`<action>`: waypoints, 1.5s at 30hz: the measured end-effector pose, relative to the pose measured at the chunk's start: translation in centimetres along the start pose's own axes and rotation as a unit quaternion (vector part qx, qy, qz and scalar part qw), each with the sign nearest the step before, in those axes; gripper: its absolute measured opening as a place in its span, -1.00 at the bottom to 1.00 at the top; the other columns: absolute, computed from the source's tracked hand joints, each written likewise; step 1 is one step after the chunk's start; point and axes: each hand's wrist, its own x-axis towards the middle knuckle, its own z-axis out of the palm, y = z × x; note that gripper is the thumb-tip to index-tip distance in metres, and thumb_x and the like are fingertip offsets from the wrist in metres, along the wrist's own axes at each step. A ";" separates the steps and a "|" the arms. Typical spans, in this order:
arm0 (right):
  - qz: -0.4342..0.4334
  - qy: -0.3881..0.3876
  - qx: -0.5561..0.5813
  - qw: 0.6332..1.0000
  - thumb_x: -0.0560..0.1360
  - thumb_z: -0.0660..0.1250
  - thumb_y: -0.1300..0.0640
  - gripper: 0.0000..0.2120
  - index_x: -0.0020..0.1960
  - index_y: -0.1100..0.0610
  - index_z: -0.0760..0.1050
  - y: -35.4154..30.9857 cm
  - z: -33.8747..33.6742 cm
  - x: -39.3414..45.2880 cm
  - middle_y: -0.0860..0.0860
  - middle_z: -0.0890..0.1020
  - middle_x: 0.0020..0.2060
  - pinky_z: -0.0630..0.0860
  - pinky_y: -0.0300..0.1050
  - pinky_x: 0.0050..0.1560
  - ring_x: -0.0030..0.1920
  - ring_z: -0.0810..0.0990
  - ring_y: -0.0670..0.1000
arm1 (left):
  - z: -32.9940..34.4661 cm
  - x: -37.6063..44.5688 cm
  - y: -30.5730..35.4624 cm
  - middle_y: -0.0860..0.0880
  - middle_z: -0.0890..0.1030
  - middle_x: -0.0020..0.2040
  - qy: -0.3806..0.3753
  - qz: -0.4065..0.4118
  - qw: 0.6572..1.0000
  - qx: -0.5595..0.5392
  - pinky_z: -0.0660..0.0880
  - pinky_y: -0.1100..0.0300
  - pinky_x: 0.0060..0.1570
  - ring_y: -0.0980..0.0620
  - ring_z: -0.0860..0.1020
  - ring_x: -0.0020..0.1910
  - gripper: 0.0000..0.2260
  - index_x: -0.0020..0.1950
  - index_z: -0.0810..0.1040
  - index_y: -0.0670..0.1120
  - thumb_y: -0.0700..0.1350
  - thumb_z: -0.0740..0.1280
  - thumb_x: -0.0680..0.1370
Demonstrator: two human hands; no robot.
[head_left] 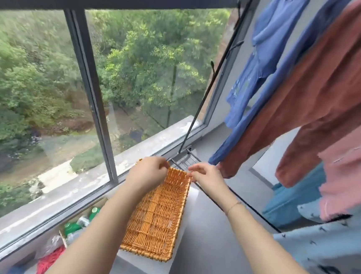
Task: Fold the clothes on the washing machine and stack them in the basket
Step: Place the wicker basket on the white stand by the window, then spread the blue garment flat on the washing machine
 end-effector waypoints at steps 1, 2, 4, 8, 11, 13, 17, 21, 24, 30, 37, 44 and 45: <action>-0.010 0.009 -0.013 1.000 0.50 0.31 0.22 -0.86 -0.06 0.00 0.57 -0.8 -1.0 -0.2 -0.04 0.68 -0.14 0.57 -0.13 0.06 -0.08 0.65 -0.06 | -0.4 0.4 0.6 0.07 0.66 -0.01 0.006 0.006 1.000 -0.002 0.58 0.14 -0.09 0.08 0.61 -0.15 -0.77 0.08 0.60 0.03 -0.15 0.17 0.56; -0.024 0.029 -0.026 0.999 0.50 0.30 0.21 -0.85 -0.06 0.00 0.58 -1.8 -2.4 -0.4 -0.04 0.69 -0.14 0.57 -0.16 0.03 -0.10 0.65 -0.06 | -1.0 0.7 1.5 0.07 0.65 0.04 0.016 0.017 1.000 -0.004 0.58 0.13 -0.04 0.07 0.61 -0.09 -0.76 0.11 0.59 0.04 -0.13 0.18 0.56; -0.057 0.056 -0.051 0.996 0.50 0.28 0.21 -0.84 -0.02 0.03 0.60 -3.4 -5.1 -0.5 -0.03 0.70 -0.11 0.53 -0.32 -0.13 -0.16 0.62 -0.09 | -2.0 1.4 3.3 0.10 0.63 0.08 0.032 0.037 0.999 -0.013 0.57 0.13 -0.03 0.08 0.61 -0.08 -0.75 0.18 0.55 0.06 -0.10 0.17 0.57; -0.111 0.107 -0.062 0.986 0.50 0.28 0.20 -0.83 0.00 0.03 0.61 -6.2 -10.5 -0.5 -0.03 0.69 -0.11 0.55 -0.16 0.02 -0.09 0.63 -0.07 | -4.3 3.0 7.8 0.12 0.64 0.10 0.051 0.085 0.995 -0.012 0.55 0.07 0.07 0.09 0.59 0.02 -0.75 0.18 0.54 0.09 -0.09 0.19 0.55; -0.135 0.140 -0.072 0.978 0.50 0.30 0.16 -0.85 -0.04 -0.01 0.62 -7.4 -14.8 0.2 -0.05 0.68 -0.15 0.53 -0.13 0.02 -0.09 0.62 -0.06 | -5.6 4.9 11.5 0.11 0.62 0.13 0.062 0.114 0.991 -0.023 0.54 0.05 0.13 0.09 0.57 0.08 -0.73 0.19 0.54 0.09 -0.11 0.19 0.55; -0.153 0.167 -0.073 0.971 0.48 0.29 0.16 -0.84 -0.13 -0.08 0.60 -7.7 -17.7 1.2 -0.06 0.69 -0.18 0.55 -0.08 0.02 -0.12 0.63 -0.05 | -6.1 6.5 14.0 0.09 0.61 0.15 0.070 0.131 0.989 -0.024 0.50 0.07 0.19 0.07 0.56 0.12 -0.71 0.20 0.55 0.05 -0.16 0.19 0.54; -0.183 0.201 -0.088 0.958 0.49 0.29 0.16 -0.81 -0.18 -0.12 0.57 -7.7 -23.8 3.6 -0.10 0.68 -0.21 0.55 -0.13 -0.03 -0.17 0.62 -0.11 | -5.9 10.4 19.3 0.09 0.61 0.15 0.085 0.148 0.985 -0.025 0.50 0.11 0.19 0.08 0.57 0.11 -0.72 0.19 0.57 0.04 -0.17 0.20 0.55; -0.232 0.222 -0.126 0.939 0.50 0.28 0.16 -0.85 -0.09 -0.02 0.62 -7.6 -31.7 7.6 -0.15 0.64 -0.23 0.47 -0.26 -0.13 -0.20 0.57 -0.14 | -4.9 15.8 26.7 0.10 0.62 0.11 0.120 0.155 0.979 -0.051 0.50 0.13 0.15 0.09 0.58 0.06 -0.72 0.15 0.59 0.03 -0.19 0.21 0.53; -0.268 0.228 -0.122 0.928 0.51 0.29 0.17 -0.84 -0.07 -0.01 0.62 -7.9 -36.4 10.7 -0.15 0.66 -0.20 0.48 -0.28 -0.12 -0.19 0.58 -0.16 | -4.7 19.4 31.2 0.11 0.64 0.06 0.163 0.147 0.973 -0.076 0.52 0.14 0.09 0.09 0.59 -0.02 -0.74 0.07 0.61 0.07 -0.19 0.23 0.50; -0.370 0.231 -0.093 0.895 0.50 0.30 0.23 -0.84 -0.06 0.05 0.63 -10.9 -44.2 15.2 -0.10 0.69 -0.18 0.57 -0.12 0.01 -0.16 0.64 -0.13 | -6.8 24.6 38.6 0.11 0.63 -0.08 0.253 0.141 0.948 -0.133 0.42 0.23 -0.15 0.10 0.56 -0.14 -0.78 -0.02 0.61 0.07 -0.20 0.24 0.51; -0.440 0.261 -0.113 0.852 0.50 0.30 0.22 -0.83 -0.05 0.06 0.66 -16.4 -49.5 17.6 -0.10 0.70 -0.18 0.52 -0.28 -0.03 -0.17 0.62 -0.15 | -10.0 28.5 43.2 -0.01 0.62 0.08 0.319 0.165 0.922 -0.145 0.50 0.13 0.01 0.04 0.57 -0.01 -0.77 0.22 0.51 -0.01 -0.10 0.24 0.57; -0.354 0.235 -0.168 0.890 0.52 0.26 0.24 -0.79 -0.16 0.05 0.63 -22.8 -52.7 21.2 -0.05 0.63 -0.27 0.55 -0.22 -0.02 -0.14 0.64 0.03 | -12.5 34.5 47.0 -0.12 0.45 0.35 0.271 0.160 0.947 -0.066 0.39 0.03 0.24 -0.11 0.43 0.31 -0.50 0.48 0.23 -0.10 0.04 0.22 0.59; -0.332 0.213 -0.149 0.907 0.51 0.25 0.24 -0.76 -0.23 0.04 0.61 -23.4 -53.0 22.3 0.02 0.66 -0.25 0.59 -0.06 0.05 -0.11 0.67 0.09 | -12.6 35.1 47.0 -0.13 0.48 0.32 0.271 0.164 0.948 -0.040 0.39 0.07 0.16 -0.12 0.45 0.28 -0.52 0.47 0.25 -0.11 0.03 0.22 0.60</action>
